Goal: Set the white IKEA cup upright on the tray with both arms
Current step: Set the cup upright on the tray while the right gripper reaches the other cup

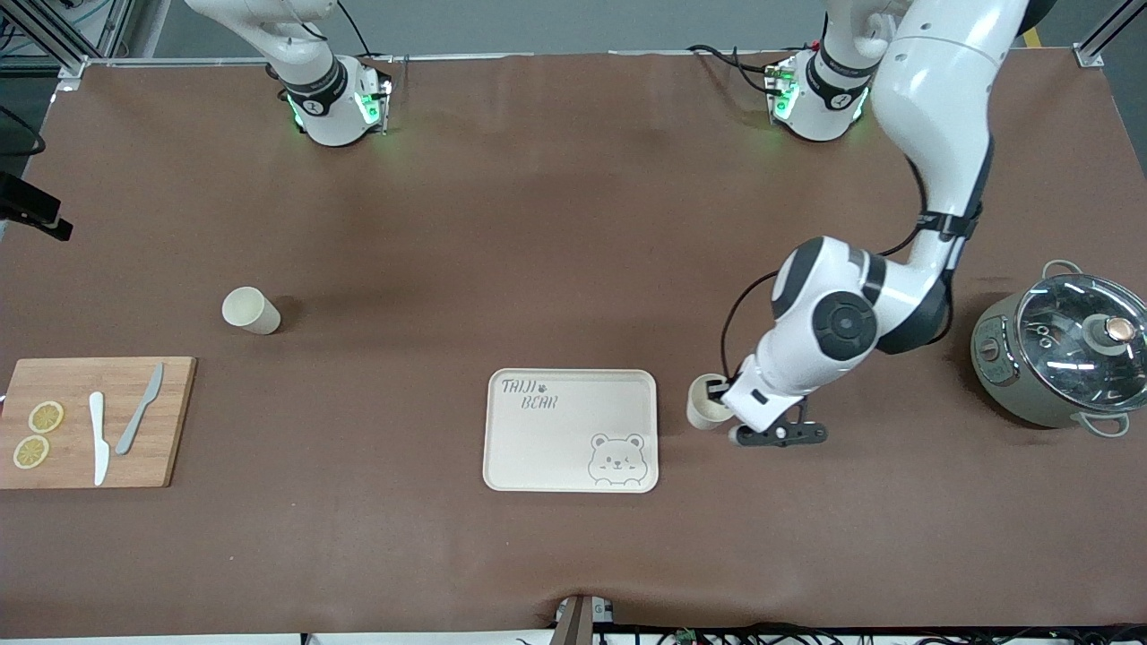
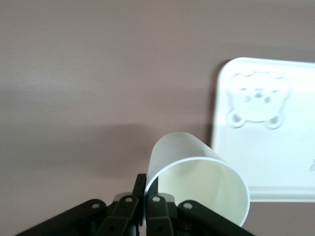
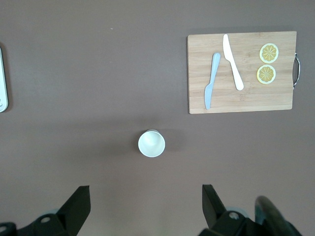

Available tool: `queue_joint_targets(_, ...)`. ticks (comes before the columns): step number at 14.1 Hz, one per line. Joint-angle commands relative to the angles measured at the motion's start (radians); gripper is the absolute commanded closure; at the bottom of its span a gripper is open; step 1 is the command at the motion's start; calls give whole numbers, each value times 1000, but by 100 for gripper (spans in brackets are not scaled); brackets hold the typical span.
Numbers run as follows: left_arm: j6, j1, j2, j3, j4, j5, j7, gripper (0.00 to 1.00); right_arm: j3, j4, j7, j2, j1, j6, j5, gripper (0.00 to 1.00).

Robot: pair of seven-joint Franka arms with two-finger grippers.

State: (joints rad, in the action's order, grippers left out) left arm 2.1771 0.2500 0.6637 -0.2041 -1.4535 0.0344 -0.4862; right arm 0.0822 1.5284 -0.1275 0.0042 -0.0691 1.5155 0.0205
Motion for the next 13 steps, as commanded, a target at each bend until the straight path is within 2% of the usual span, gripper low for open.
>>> queue_joint_targets(1,-10,49,82,8,125,-22,-69,100,-9,-10,5,17,-8,2,-20,0)
queue_joint_targets(5,30,103,132,15,174,-22,-178,100,-7,-11,5,117,-17,9,-42,0)
queue_joint_targets(10,72,140,198,17,174,-21,-287,100,-5,-1,2,137,-21,15,-48,0)
queue_joint_targets(13,72,141,212,17,168,-16,-296,100,-5,9,0,261,-93,18,-85,0)
